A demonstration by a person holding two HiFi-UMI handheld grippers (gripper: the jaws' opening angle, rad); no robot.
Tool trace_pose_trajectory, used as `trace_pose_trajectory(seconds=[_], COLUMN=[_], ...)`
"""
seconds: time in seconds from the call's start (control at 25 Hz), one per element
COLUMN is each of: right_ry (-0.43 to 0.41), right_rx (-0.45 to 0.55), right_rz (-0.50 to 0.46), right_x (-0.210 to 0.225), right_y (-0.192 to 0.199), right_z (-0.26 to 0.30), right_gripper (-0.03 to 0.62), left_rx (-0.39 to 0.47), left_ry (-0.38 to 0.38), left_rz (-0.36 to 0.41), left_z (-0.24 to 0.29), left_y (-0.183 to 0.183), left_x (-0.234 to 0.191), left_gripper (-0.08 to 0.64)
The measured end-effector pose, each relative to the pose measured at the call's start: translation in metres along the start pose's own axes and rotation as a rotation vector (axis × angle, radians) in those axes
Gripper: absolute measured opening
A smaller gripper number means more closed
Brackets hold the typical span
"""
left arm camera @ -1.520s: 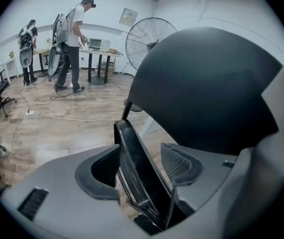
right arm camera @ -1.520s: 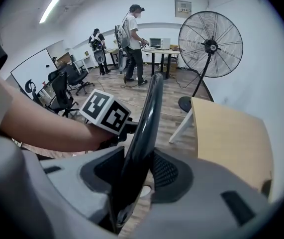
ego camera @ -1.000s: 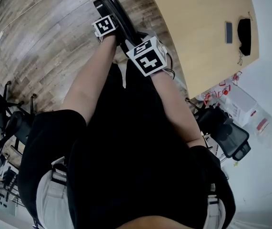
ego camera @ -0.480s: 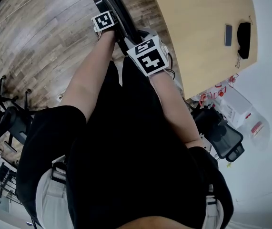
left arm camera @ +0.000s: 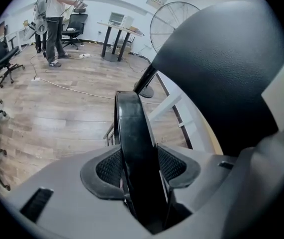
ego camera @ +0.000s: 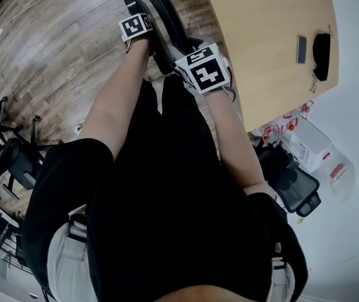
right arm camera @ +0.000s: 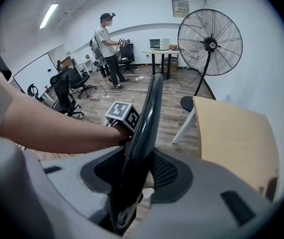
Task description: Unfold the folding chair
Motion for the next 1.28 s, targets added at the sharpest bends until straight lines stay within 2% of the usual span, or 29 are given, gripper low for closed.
trace_pose_trajectory(seconds=[0.4, 0.72, 1.0, 1.16, 1.28], right_ry=[0.008, -0.069, -0.113, -0.158, -0.157], right_rx=[0.021, 0.066, 0.073, 0.086, 0.093], right_rz=[0.042, 0.071, 0.075, 0.081, 0.091], right_x=[0.000, 0.011, 0.036, 0.031, 0.027], right_y=[0.001, 0.007, 0.019, 0.018, 0.021], right_z=[0.000, -0.002, -0.001, 0.005, 0.009], right_gripper=[0.147, 0.144, 0.146, 0.149, 0.149], left_rx=[-0.025, -0.018, 0.013, 0.018, 0.015], left_ry=[0.039, 0.069, 0.122, 0.144, 0.161], left_rz=[0.006, 0.003, -0.057, -0.080, -0.100], left_z=[0.003, 0.000, -0.006, -0.012, -0.015], left_y=[0.007, 0.009, 0.016, 0.016, 0.019], left_x=[-0.022, -0.033, -0.070, -0.097, -0.119], left_gripper=[0.201, 0.202, 0.202, 0.202, 0.203])
Point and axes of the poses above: the fingertips, and each gripper's own axes: z forward along the fingers, x to its right, y out of its underside, the point moved 5 cm from there along -z, backward along the fingers, and after that the axes turned 13 degrees about x, right-handed, at the moved point
